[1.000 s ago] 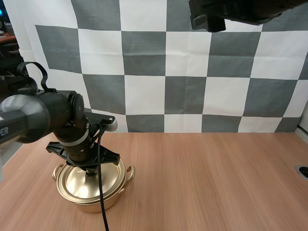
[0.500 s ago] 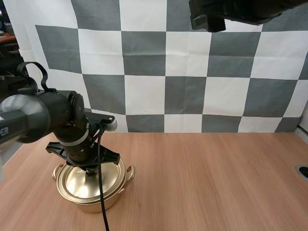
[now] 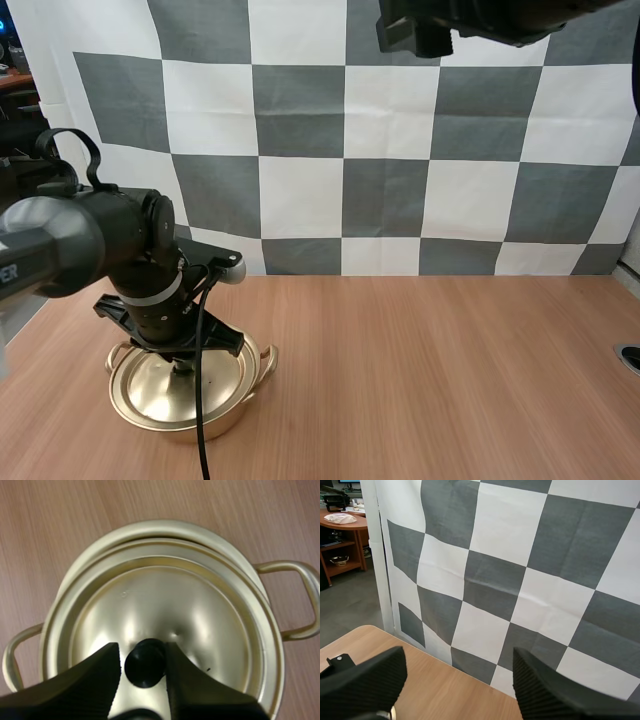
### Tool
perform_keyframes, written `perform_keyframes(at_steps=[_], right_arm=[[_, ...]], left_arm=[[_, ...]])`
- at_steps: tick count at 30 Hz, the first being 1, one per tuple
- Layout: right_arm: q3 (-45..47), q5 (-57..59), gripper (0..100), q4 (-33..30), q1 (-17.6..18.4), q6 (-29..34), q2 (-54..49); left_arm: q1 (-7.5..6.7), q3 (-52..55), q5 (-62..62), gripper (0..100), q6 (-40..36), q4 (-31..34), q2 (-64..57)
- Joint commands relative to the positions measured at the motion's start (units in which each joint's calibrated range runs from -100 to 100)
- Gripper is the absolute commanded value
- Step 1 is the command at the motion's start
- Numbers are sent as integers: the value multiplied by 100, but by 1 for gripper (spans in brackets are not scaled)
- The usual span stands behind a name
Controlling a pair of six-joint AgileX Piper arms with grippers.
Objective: Open the pot, put the car inside, and close it
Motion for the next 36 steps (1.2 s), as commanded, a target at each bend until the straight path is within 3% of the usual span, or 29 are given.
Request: perform_keyframes(at_steps=[1,3,7,23,25,31,36], right_arm=[[2,0,100,0,0,-60,1],[2,0,100,0,0,-60,1],[2,0,100,0,0,-60,1],[2,0,100,0,0,-84,1],[2,0,100,0,0,-84,1],[2,0,100,0,0,-84,1],[2,0,100,0,0,-84,1]], left_arm=[[0,0,-153,74,87,-2,1],[0,0,-390,85,181,-2,1],[0,0,-712,93,326,-2,1],[0,-216,-1175,93,281,-5,1],[0,-345,-1107,100,140,10,1],[0,-933,-1128,100,-486,560,-11],[0,-1561,-1112,100,-466,767,-11]])
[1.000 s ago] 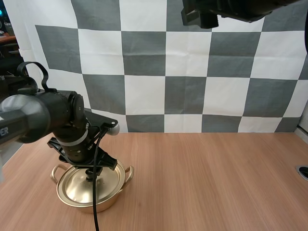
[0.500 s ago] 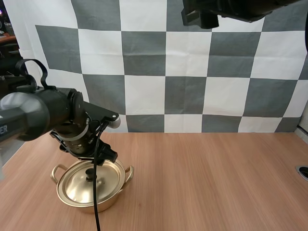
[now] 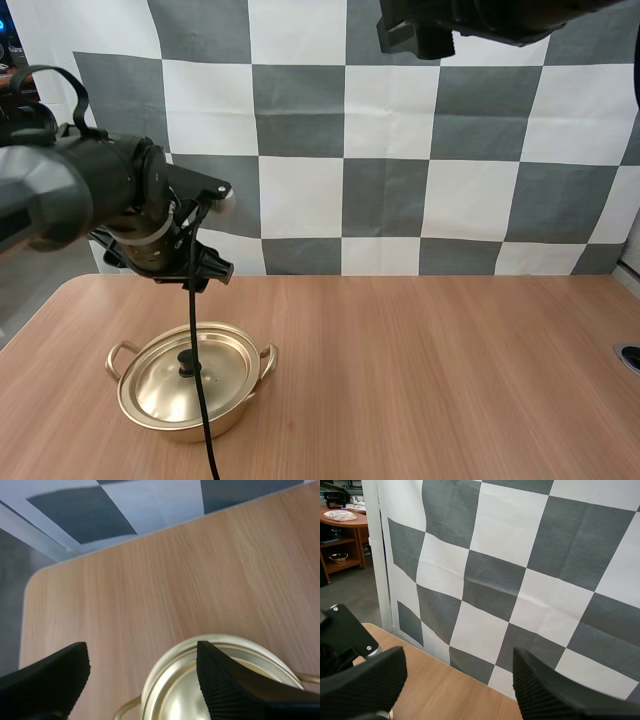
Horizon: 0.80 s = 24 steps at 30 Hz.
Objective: Open the pot, put the car inside, and close it
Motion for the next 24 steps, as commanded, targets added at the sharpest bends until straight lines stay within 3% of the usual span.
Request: perform_keyframes(at_steps=[1,14,19,20,21,22,23,24], right_arm=[[2,0,100,0,0,1,1],[2,0,100,0,0,1,1],[2,0,100,0,0,1,1],[2,0,100,0,0,1,1],[2,0,100,0,0,1,1],[2,0,100,0,0,1,1],[2,0,100,0,0,1,1],[2,0,100,0,0,1,1]], left_arm=[[0,-280,30,100,36,17,-11],[0,-728,82,100,187,-6,-11],[0,-896,-207,100,645,-3,-11],[0,-1023,-207,95,672,-3,-11],[0,-1190,-113,64,626,-3,-11],[0,-1394,7,26,444,-3,-11],[0,-1577,110,2,253,18,-11],[0,-1829,251,2,152,7,-11]])
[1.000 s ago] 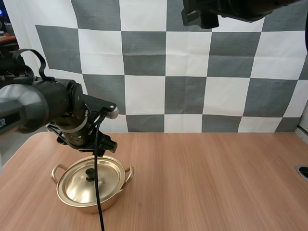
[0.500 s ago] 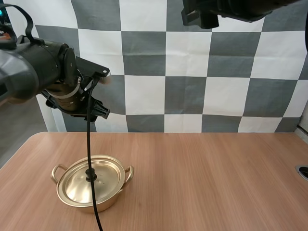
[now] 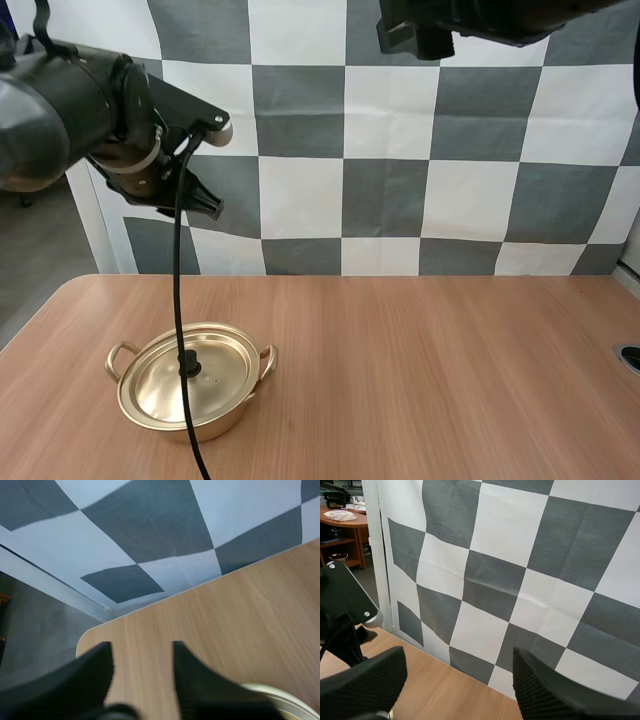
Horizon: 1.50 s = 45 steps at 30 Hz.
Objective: Open the pot, put the car inside, and close it
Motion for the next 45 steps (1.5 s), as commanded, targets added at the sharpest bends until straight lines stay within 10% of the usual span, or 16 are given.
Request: perform_keyframes(at_steps=[1,12,23,24,26,27,38,45], right_arm=[[2,0,100,0,0,1,1],[2,0,100,0,0,-1,-73],[2,0,100,-364,0,-193,-454],[2,0,88,-393,0,-203,-454],[2,0,12,-467,0,-31,-454],[2,0,0,-554,0,149,-464],[2,0,0,-2753,0,1127,-673],[144,-69,0,-2844,156,1353,-1467]], left_arm=[[0,-677,354,0,-541,-73,0],[0,-3153,1768,0,-1290,269,-501],[7,-3300,2313,0,-1376,258,-1377],[7,-3300,2313,0,-1376,258,-1448],[-5,-3300,2355,0,-1376,278,-1627],[-5,-3300,2369,0,-1376,278,-1743],[-10,-3300,2786,0,-1376,283,-2974],[-10,-3200,2786,0,-1376,119,-2999]])
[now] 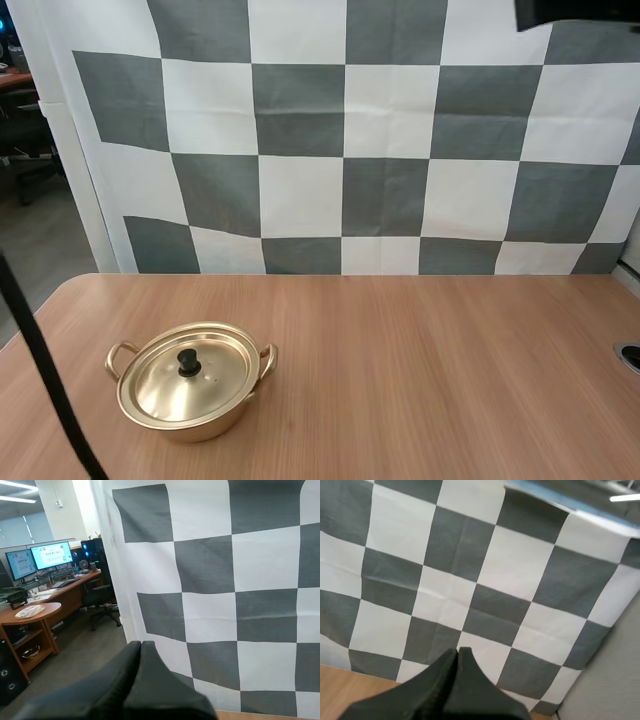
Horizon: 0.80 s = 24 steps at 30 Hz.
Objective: Open the pot, put the car inside, and close it
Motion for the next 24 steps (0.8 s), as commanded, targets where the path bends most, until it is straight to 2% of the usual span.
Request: perform_keyframes(at_steps=[1,5,8,12,15,18,24], right_arm=[[268,206,0,-119,143,324,-266],[1027,208,0,-208,319,508,-684],[1673,-247,0,-288,428,685,-1130],[2349,-779,0,-414,447,921,-1632],[2668,-1078,0,-414,447,935,-1846],[3086,-1451,0,-542,447,1293,-1930],[3977,-2342,0,-634,447,1880,-1930]], left_arm=[[-3,233,0,0,-50,-168,-47],[-83,1374,-61,0,-650,-287,-496],[-192,2536,-1618,0,-1020,-297,-999],[-304,4206,-3921,0,-1079,-186,-1665],[-303,5458,-5330,0,-1079,-103,-2116],[-303,6745,-6282,0,-1079,-68,-2589],[-303,8579,-7721,0,-1079,-19,-3407]])
